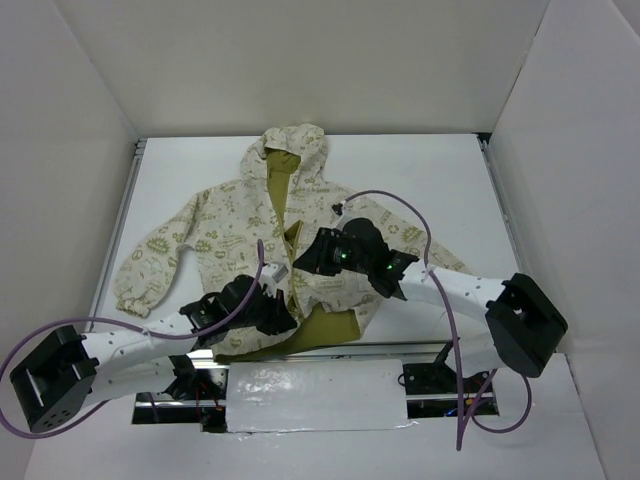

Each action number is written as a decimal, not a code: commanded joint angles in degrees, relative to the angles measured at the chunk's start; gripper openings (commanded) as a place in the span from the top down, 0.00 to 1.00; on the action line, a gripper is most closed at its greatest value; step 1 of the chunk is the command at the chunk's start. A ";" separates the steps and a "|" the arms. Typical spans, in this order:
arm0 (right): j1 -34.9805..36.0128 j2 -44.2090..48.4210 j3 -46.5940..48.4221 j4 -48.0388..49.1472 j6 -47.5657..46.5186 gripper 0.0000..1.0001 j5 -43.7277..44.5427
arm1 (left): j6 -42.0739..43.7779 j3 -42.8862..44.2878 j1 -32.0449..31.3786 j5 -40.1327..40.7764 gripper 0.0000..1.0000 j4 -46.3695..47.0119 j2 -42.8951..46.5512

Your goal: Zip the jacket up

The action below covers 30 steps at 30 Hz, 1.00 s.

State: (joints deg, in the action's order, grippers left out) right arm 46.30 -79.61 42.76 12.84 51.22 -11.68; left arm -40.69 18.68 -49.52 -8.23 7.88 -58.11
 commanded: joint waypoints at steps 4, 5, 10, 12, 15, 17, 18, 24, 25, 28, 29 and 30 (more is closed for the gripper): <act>-1.04 3.32 2.69 -0.63 -21.91 0.62 -7.10 | -0.88 -1.71 0.91 -7.50 1.00 5.12 -0.96; -1.30 3.67 1.72 -0.10 -23.52 0.62 -8.34 | -1.15 -1.89 1.70 -8.29 1.00 5.65 -0.69; -2.18 4.64 -5.14 2.62 -28.19 0.40 -11.17 | -1.77 -3.91 5.73 -14.79 1.00 9.08 -0.16; -2.88 3.33 -6.02 2.71 -28.11 0.40 -11.43 | -1.59 -4.17 6.80 -16.46 1.00 9.43 -0.60; -2.97 0.27 -6.03 2.98 -27.49 0.40 -12.13 | -1.41 -4.70 7.85 -17.52 1.00 10.57 -1.13; -2.97 -1.41 -6.20 3.94 -27.32 0.40 -13.97 | -1.59 -4.96 8.38 -18.40 1.00 11.45 -1.31; -2.89 -2.90 -6.29 4.56 -27.14 0.40 -14.24 | -1.59 -5.23 8.65 -18.66 1.00 12.07 -1.39; -2.80 -9.58 -4.97 6.23 -27.32 0.47 -18.19 | -1.76 -6.46 11.19 -22.79 1.00 15.15 -2.54; -2.80 -10.12 -4.80 6.93 -27.14 0.49 -19.24 | -1.68 -6.63 11.37 -23.06 1.00 15.32 -2.71; -2.80 -10.74 -5.67 10.95 -25.74 0.58 -24.60 | -1.33 -6.64 12.07 -23.32 1.00 14.89 -2.54; -2.80 -10.56 -6.98 12.28 -24.43 0.59 -25.49 | -1.06 -6.55 12.16 -23.06 1.00 14.19 -2.45; -2.80 -10.21 -7.69 14.82 -23.63 0.60 -26.89 | -0.97 -6.37 12.42 -22.97 1.00 13.92 -2.36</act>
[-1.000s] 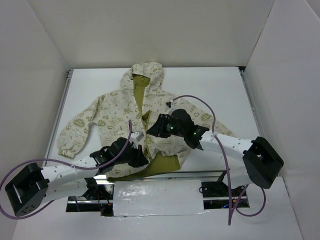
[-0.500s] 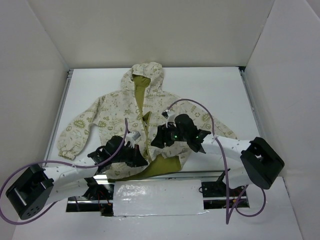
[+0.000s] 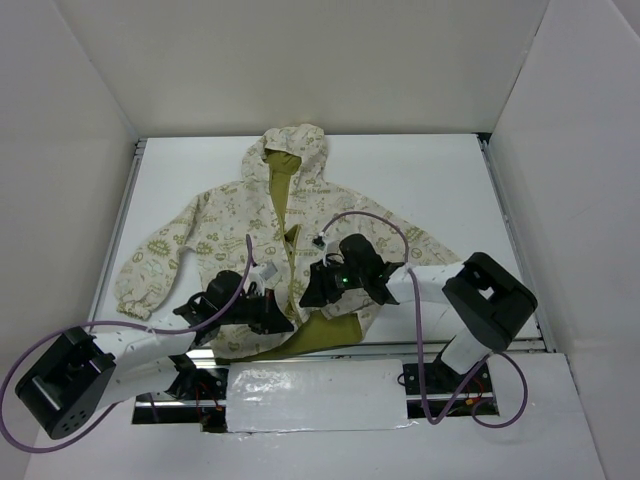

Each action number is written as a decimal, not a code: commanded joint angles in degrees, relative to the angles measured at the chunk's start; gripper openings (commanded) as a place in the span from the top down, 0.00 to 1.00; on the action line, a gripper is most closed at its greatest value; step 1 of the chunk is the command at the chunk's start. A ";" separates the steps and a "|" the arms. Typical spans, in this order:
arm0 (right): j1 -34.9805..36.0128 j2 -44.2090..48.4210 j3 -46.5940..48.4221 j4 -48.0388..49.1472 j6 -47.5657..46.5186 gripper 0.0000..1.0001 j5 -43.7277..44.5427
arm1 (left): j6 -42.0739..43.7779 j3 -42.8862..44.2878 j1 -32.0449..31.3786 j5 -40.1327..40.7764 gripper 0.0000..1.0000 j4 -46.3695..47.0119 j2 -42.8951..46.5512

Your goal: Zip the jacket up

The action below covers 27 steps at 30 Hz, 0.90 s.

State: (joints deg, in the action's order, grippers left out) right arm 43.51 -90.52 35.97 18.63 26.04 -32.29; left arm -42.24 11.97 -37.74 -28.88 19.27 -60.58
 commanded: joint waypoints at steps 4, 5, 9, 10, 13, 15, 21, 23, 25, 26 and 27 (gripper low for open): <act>0.09 -0.62 -4.14 15.98 7.07 0.64 -10.84 | 0.93 0.51 0.73 -1.79 1.00 2.09 -0.15; 0.09 -1.06 -4.76 17.91 8.40 0.69 -11.56 | 0.84 0.77 0.73 -1.44 0.98 1.92 -0.33; 1.40 -1.33 -5.99 20.31 10.96 0.96 -10.43 | 0.58 1.04 0.82 0.40 0.81 0.42 -1.65; 2.36 -0.89 -6.52 19.69 11.39 0.99 -7.46 | 0.32 1.04 0.91 1.02 0.76 -0.01 -1.82; 4.30 2.01 -7.66 18.37 12.27 1.00 -3.75 | -0.12 0.87 0.91 4.00 0.65 -1.77 -1.91; 6.32 3.94 -8.10 17.76 13.33 1.00 -0.06 | -0.39 0.87 1.00 4.54 0.63 -1.95 -2.35; 8.43 4.39 -9.51 17.75 18.94 1.00 7.76 | -1.88 1.22 1.09 3.04 0.77 2.79 -4.28; 8.53 3.95 -10.56 18.10 20.71 1.00 11.53 | -2.15 1.57 1.17 2.96 0.78 4.11 -5.25; 8.53 3.25 -11.27 17.76 22.56 1.00 14.26 | -2.41 1.74 1.17 2.43 0.76 5.78 -6.04; 8.53 3.07 -11.27 17.06 23.08 1.00 16.45 | -2.50 1.66 1.17 2.17 0.72 6.39 -6.91; 8.53 2.81 -11.44 16.88 23.35 1.00 17.17 | -2.76 1.66 1.17 1.64 0.71 7.53 -7.45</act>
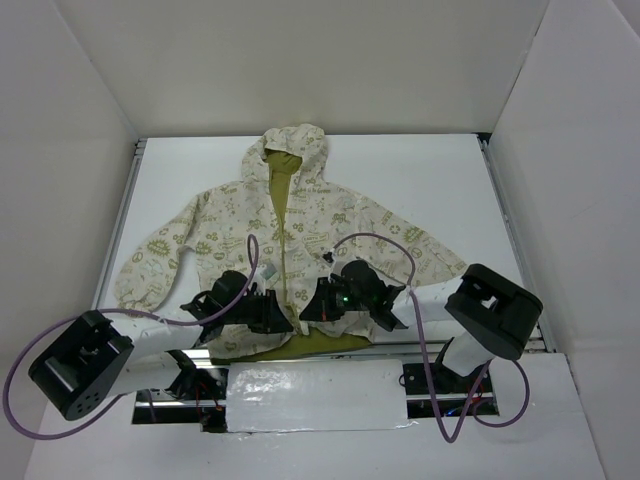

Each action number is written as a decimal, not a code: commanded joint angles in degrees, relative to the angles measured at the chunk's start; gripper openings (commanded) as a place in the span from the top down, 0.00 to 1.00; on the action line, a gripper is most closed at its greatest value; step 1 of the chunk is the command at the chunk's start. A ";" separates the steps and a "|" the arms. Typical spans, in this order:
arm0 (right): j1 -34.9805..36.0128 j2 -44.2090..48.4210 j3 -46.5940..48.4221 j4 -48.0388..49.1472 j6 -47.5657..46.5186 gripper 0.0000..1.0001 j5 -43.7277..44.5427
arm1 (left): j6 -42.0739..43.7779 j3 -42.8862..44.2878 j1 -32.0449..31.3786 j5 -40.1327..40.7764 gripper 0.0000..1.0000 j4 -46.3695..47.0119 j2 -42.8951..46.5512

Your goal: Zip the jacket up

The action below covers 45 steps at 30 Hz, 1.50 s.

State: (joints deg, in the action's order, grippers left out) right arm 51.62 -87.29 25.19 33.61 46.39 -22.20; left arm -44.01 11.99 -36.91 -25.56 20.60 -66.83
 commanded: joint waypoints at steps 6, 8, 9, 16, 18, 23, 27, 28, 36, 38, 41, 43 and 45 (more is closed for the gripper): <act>0.42 -0.95 -1.02 -0.12 4.32 1.00 11.20 | -1.52 1.90 0.34 -2.74 0.63 8.93 -4.71; 0.42 -1.39 -1.02 -1.43 5.46 1.00 12.26 | -1.43 2.33 0.34 -2.30 0.61 8.85 -5.94; 0.42 -1.83 -1.19 -1.79 6.25 1.00 13.13 | -1.17 2.77 0.34 -2.13 0.60 8.67 -6.38; 0.50 -2.63 -2.25 -2.84 8.98 1.00 14.29 | -1.25 4.53 0.34 -0.46 0.54 7.88 -9.72; 0.77 -2.19 -2.78 -3.28 9.77 1.00 14.37 | -1.17 5.32 0.34 0.25 0.53 7.53 -10.16; 1.82 -0.70 -3.83 -3.19 12.66 1.00 13.93 | -1.87 6.55 0.34 -0.19 0.57 9.19 -12.62; 2.96 0.71 -3.92 -5.82 16.00 1.00 15.68 | -2.31 7.00 0.34 -0.63 0.79 10.51 -15.34; 3.14 1.06 -3.92 -6.96 16.97 1.00 15.87 | -2.40 7.00 0.34 -0.80 0.88 11.12 -16.13; 6.03 6.07 -2.70 -19.52 23.57 1.00 26.13 | -1.96 7.52 0.34 5.59 0.68 5.61 -16.06; 7.36 6.77 -1.29 -23.58 24.01 1.00 27.99 | -1.87 9.10 0.34 12.18 0.61 -1.13 -15.35; 7.36 5.82 -0.32 -24.64 23.57 1.00 27.91 | -3.18 11.39 0.34 22.18 0.54 -9.58 -14.30; 7.36 4.33 0.56 -24.29 23.22 1.00 27.03 | -4.50 12.96 0.34 25.29 0.50 -12.67 -14.03; 7.36 3.18 0.91 -22.98 22.43 0.98 25.98 | -5.21 13.93 0.43 31.08 0.48 -15.75 -14.90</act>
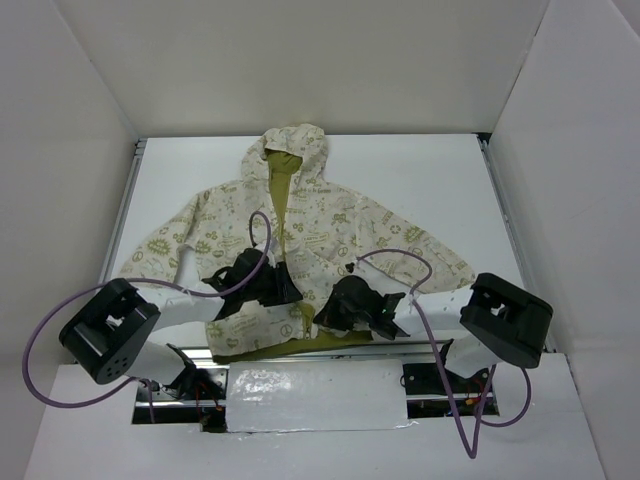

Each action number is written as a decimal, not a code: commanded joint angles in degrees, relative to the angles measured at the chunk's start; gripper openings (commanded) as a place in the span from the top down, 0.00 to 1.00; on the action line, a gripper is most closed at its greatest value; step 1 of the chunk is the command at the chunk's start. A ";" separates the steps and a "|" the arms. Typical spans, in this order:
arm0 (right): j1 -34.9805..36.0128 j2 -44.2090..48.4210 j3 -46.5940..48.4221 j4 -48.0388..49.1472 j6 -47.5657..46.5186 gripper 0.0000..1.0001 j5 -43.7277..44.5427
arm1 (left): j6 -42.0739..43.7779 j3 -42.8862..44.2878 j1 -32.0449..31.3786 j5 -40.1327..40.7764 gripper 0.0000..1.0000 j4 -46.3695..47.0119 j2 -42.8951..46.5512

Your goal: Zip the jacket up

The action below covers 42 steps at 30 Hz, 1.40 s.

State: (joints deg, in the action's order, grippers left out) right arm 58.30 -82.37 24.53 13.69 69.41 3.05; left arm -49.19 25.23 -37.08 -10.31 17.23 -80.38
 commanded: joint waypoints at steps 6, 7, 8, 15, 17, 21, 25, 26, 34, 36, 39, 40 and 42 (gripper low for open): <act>0.76 -3.33 1.66 6.32 -6.63 0.79 -4.88 | 0.75 4.12 0.69 17.70 0.49 -13.81 -4.61; 0.67 -2.80 1.83 7.30 -7.96 0.75 -5.85 | 1.20 3.86 0.69 17.08 0.49 -13.28 -4.09; 0.67 -2.54 2.01 8.18 -9.28 0.73 -6.64 | 1.55 3.42 0.69 16.55 0.50 -12.67 -2.34; 0.58 2.73 3.68 9.33 -18.42 0.59 -6.57 | 5.59 0.61 0.69 12.16 0.49 -15.29 13.12; 0.58 5.80 2.89 9.86 -18.78 0.58 -7.00 | 5.51 -0.27 0.43 9.53 0.47 -17.40 19.26; 0.93 8.01 1.31 10.21 -17.73 0.58 -7.62 | 3.93 -2.03 -0.10 7.85 0.43 -21.35 26.92; 1.37 10.38 -1.33 10.30 -16.41 0.58 -6.21 | 1.73 -4.66 -0.80 5.65 0.46 -21.98 29.22; 1.46 10.47 -1.24 9.60 -16.50 0.58 -6.56 | 0.95 -5.10 -1.06 5.04 0.47 -21.81 29.40; 1.81 3.89 2.98 4.32 -20.63 0.49 -8.67 | -6.27 -9.40 -7.92 5.13 0.52 -17.78 28.52; 1.73 2.40 3.59 4.06 -21.24 0.44 -8.15 | -7.58 -10.29 -9.15 4.51 0.52 -15.31 28.18; 1.81 -1.02 5.52 3.70 -22.29 0.44 -9.02 | -7.85 -10.03 -10.12 4.15 0.52 -13.55 26.51; 1.81 -1.91 5.87 3.88 -22.30 0.44 -9.55 | -7.94 -10.12 -10.20 4.07 0.52 -13.11 26.15; 1.81 -3.93 6.66 5.19 -21.95 0.50 -10.86 | -8.11 -10.20 -10.20 3.98 0.52 -12.23 25.27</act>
State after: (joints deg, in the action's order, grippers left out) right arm 59.66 -83.94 28.16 17.72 48.84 -6.31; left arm -55.83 14.83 -46.94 -5.21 0.51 -54.33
